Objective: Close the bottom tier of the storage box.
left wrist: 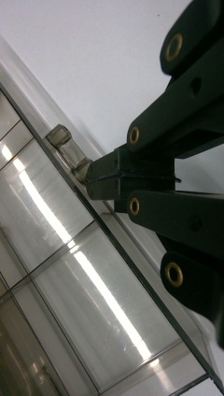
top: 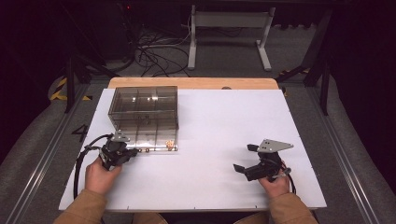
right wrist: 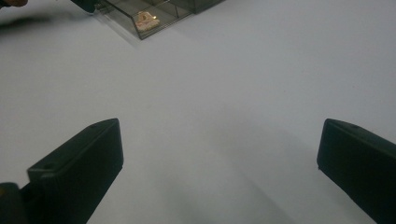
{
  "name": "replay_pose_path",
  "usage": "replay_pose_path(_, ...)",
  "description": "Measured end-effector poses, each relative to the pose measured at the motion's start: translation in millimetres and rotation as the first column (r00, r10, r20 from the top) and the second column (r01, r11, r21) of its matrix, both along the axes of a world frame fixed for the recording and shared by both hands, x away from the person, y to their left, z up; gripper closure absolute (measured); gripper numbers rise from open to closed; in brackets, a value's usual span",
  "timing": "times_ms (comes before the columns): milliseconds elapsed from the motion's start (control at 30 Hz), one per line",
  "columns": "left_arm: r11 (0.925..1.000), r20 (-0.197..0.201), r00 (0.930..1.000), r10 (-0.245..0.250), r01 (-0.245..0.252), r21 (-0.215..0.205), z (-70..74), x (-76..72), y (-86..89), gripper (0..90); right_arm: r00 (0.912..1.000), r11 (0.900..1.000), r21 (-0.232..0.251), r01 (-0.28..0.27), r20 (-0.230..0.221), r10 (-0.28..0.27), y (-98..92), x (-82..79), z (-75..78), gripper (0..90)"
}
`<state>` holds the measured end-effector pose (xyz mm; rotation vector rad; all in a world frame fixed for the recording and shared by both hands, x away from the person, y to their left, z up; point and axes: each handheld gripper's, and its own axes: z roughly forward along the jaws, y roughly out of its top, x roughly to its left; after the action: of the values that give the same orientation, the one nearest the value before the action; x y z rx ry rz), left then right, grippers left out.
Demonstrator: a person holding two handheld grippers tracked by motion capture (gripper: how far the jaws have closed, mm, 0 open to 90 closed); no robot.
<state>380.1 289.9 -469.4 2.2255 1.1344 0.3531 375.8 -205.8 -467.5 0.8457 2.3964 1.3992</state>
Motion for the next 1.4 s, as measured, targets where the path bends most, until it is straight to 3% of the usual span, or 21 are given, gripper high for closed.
replay_pose_path(367,0.9974,0.010,0.9980,0.062,-0.061,-0.039,-2.2,9.4,1.8,89.7,1.0000,1.000,0.000,-0.002,0.001,0.002,0.2,0.0,0.0,0.9)
replay_pose_path(500,0.9936,-0.005,0.9965,0.084,-0.084,-0.076,-3.6,13.4,2.2,89.7,1.0000,1.000,-0.007,-0.003,0.006,0.003,0.0,0.3,-0.2,0.9)
replay_pose_path(733,0.9877,0.017,0.9934,0.113,-0.111,-0.110,-3.7,24.9,2.1,89.7,1.0000,1.000,-0.007,-0.004,0.004,0.004,0.0,0.3,-0.3,0.9)
replay_pose_path(933,0.9861,0.039,0.9901,0.135,-0.130,-0.103,-3.4,34.1,0.2,89.7,1.0000,1.000,-0.006,-0.004,0.003,0.004,-0.1,0.4,-0.3,0.9)
replay_pose_path(1400,0.9735,0.064,0.9809,0.184,-0.173,-0.150,-8.9,47.6,3.4,89.6,1.0000,1.000,0.000,-0.003,-0.005,0.003,0.0,0.8,-0.5,0.9)
